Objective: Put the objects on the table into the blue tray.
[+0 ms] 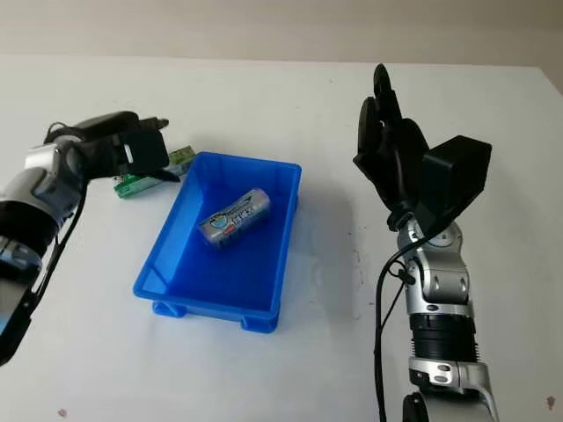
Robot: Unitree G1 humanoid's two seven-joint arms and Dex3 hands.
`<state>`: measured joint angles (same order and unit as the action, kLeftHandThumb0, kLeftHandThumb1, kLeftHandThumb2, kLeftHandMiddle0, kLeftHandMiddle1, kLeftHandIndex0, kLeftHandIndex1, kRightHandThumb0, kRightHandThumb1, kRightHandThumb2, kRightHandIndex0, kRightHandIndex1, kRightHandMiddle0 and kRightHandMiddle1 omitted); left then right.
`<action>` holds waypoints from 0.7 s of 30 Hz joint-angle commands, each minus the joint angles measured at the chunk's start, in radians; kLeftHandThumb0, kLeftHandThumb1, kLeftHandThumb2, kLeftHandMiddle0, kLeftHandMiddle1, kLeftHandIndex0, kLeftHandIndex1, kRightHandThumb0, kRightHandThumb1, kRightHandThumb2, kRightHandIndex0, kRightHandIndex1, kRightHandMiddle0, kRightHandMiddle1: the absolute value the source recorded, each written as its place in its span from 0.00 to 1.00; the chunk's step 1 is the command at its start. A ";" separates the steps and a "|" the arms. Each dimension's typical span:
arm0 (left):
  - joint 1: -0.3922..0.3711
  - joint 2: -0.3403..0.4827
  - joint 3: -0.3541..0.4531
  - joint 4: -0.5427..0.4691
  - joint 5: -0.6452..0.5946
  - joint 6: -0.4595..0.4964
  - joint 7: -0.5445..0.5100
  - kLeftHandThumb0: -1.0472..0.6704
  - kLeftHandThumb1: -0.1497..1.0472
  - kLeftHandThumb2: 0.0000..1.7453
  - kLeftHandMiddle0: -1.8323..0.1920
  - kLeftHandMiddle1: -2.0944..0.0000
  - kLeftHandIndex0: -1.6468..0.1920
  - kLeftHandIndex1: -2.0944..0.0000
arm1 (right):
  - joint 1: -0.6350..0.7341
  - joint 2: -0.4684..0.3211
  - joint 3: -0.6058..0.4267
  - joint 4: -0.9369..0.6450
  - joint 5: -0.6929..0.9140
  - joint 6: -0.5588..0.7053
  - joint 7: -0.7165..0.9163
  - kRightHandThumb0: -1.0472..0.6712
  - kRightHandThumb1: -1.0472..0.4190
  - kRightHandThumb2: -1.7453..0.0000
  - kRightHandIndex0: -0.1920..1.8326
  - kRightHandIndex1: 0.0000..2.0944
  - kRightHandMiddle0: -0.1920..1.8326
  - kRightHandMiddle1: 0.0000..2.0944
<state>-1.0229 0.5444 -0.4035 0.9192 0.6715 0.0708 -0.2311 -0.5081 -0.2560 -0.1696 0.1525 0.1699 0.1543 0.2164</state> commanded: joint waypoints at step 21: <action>0.144 0.023 -0.123 -0.137 0.244 0.040 0.217 0.39 0.93 0.04 0.79 0.00 0.77 0.54 | -0.014 -0.008 -0.012 -0.008 0.019 -0.005 0.009 0.17 0.00 0.56 0.00 0.00 0.00 0.00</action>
<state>-0.9061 0.5658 -0.4987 0.7463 0.8912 0.1079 -0.0249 -0.5119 -0.2564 -0.1712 0.1543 0.1815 0.1544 0.2247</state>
